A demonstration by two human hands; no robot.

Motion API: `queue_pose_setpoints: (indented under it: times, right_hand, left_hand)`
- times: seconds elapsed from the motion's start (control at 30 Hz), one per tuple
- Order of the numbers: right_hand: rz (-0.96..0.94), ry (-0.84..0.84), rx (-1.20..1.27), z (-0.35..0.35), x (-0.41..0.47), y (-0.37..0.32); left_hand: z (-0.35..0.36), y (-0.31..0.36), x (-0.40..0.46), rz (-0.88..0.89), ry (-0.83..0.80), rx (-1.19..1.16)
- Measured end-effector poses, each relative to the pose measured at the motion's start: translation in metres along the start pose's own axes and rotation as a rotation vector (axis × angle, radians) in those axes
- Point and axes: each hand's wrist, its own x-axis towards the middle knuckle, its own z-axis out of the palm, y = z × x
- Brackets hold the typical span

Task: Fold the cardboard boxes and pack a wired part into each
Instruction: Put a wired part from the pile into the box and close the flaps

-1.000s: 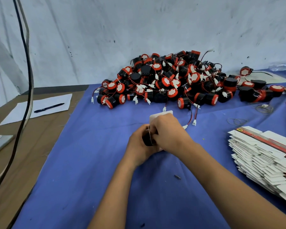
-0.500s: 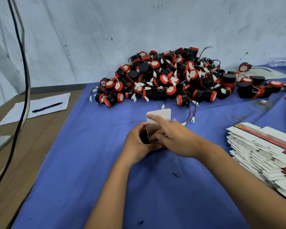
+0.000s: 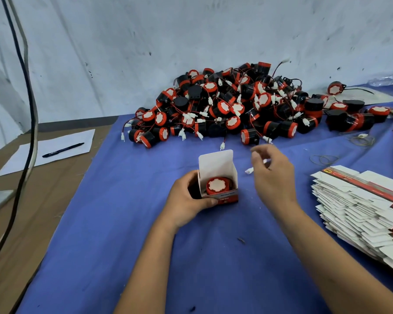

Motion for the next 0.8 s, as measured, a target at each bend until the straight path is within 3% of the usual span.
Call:
queue_pose_setpoints:
  times: [0.07,0.13,0.17,0.27,0.33,0.5,0.63,0.7,0.8]
  right_hand:
    - [0.280,-0.243,0.103,0.009,-0.004,0.012]
    - [0.271,-0.362,0.073,0.015,-0.010,0.021]
    - [0.251,-0.371,0.095,0.015,-0.011,0.022]
    - [0.274,-0.386,0.210,0.013,-0.009,0.024]
    - [0.249,-0.421,0.241,0.012,-0.010,0.022]
    - [0.006,-0.543,0.333,0.014,-0.019,0.019]
    - [0.002,-0.663,0.275,0.007,-0.020,0.018]
    - [0.000,-0.739,0.275,0.003,-0.019,0.019]
    - [-0.076,-0.693,0.171,0.003,-0.021,0.021]
  left_hand:
    - [0.003,0.001,-0.002,0.008,0.010,0.057]
    - [0.004,0.001,-0.003,0.002,0.041,0.123]
    - [0.003,0.000,-0.003,-0.018,0.021,0.059]
    - [0.000,0.001,-0.006,-0.142,-0.097,-0.433]
    - [0.002,0.003,-0.006,-0.206,-0.040,-0.591]
    - [0.023,-0.002,-0.001,-0.175,0.217,-0.270]
    - [0.031,-0.001,0.000,-0.115,0.364,-0.209]
    - [0.030,-0.001,-0.002,-0.120,0.363,-0.190]
    - [0.014,0.000,-0.003,-0.185,0.182,-0.370]
